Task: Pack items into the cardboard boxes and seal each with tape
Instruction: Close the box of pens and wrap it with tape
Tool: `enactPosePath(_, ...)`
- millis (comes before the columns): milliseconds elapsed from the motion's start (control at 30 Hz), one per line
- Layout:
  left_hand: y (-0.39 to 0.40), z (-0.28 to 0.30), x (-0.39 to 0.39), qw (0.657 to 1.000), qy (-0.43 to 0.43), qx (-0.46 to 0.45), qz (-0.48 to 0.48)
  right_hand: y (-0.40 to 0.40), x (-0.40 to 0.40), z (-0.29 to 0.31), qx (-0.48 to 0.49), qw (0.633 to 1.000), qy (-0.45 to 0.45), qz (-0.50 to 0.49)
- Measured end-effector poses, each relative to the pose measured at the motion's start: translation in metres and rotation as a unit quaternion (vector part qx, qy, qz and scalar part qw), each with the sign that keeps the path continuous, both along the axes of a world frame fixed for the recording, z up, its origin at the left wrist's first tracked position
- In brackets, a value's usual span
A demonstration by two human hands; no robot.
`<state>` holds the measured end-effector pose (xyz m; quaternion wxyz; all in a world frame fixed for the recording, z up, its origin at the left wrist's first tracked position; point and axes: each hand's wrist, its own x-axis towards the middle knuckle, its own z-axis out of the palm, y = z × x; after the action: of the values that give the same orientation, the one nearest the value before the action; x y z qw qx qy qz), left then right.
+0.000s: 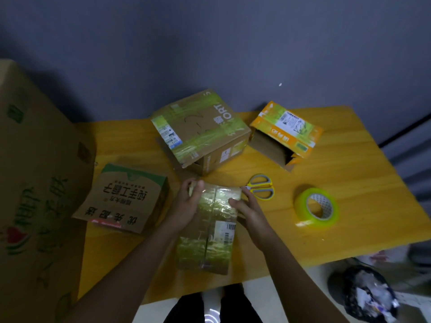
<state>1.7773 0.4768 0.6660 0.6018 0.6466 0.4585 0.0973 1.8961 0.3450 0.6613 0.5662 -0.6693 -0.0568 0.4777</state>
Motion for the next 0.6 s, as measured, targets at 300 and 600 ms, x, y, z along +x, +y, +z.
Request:
enactPosePath(300, -0.022, -0.020, 0.054, 0.997, 0.068, 0.022, -0.033, -0.092, 0.063, -0.017, -0.130, 0.973, -0.166, -0.095)
enactPosePath(600, -0.072, -0.054, 0.083, 0.981, 0.170, 0.012, 0.092, -0.169, 0.148, -0.035, -0.405, 0.729, -0.498, 0.238)
